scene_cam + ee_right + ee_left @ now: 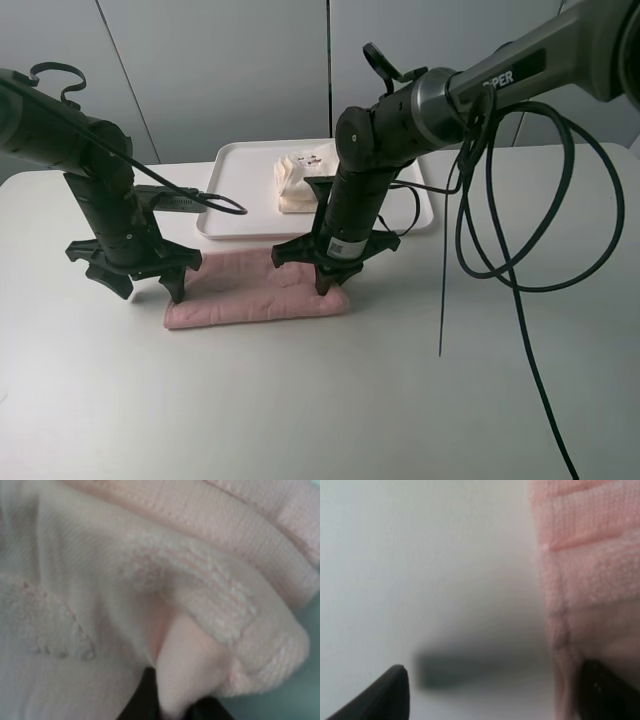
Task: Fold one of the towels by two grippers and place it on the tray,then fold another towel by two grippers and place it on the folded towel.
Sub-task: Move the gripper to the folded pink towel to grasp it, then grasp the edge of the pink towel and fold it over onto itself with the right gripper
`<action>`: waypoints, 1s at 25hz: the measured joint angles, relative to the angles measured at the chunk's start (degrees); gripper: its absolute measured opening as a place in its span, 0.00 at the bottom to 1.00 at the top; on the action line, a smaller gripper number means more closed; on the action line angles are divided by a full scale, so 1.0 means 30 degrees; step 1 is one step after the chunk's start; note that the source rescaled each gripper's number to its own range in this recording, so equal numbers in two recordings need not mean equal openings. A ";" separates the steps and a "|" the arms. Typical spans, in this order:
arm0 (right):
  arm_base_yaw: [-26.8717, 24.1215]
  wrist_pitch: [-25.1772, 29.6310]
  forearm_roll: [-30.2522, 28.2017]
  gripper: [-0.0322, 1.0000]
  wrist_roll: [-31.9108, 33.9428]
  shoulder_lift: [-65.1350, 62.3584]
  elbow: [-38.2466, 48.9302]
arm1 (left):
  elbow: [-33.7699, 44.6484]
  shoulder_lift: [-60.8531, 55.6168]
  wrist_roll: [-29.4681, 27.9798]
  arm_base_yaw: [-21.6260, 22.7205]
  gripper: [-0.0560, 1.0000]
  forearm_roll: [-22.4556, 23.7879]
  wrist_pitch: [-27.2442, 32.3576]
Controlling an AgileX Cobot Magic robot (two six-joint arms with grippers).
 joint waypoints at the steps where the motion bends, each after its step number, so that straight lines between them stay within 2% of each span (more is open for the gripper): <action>1: 0.0000 0.0000 0.0000 0.07 -0.0047 0.0000 0.0000 | 0.0000 0.0000 0.0000 0.0000 0.90 0.0000 0.0000; 8: 0.0000 -0.0124 0.0037 0.07 -0.0212 -0.0372 0.0036 | 0.0000 0.0000 0.0245 0.0000 0.90 0.0000 0.0000; 15: 0.0000 -0.0082 0.0633 0.07 -0.0963 -0.2787 0.0067 | 0.0000 0.0000 0.0281 0.0000 0.90 0.0000 0.0000; 21: 0.0000 0.0975 0.3610 0.07 -0.3589 -0.3280 0.0067 | 0.0000 0.0000 0.0315 0.0000 0.90 0.0189 -0.0037; 25: 0.0000 0.0500 0.5676 0.07 -0.4486 -0.2864 0.0067 | 0.0000 0.0000 0.0315 0.0000 0.90 0.0221 -0.0037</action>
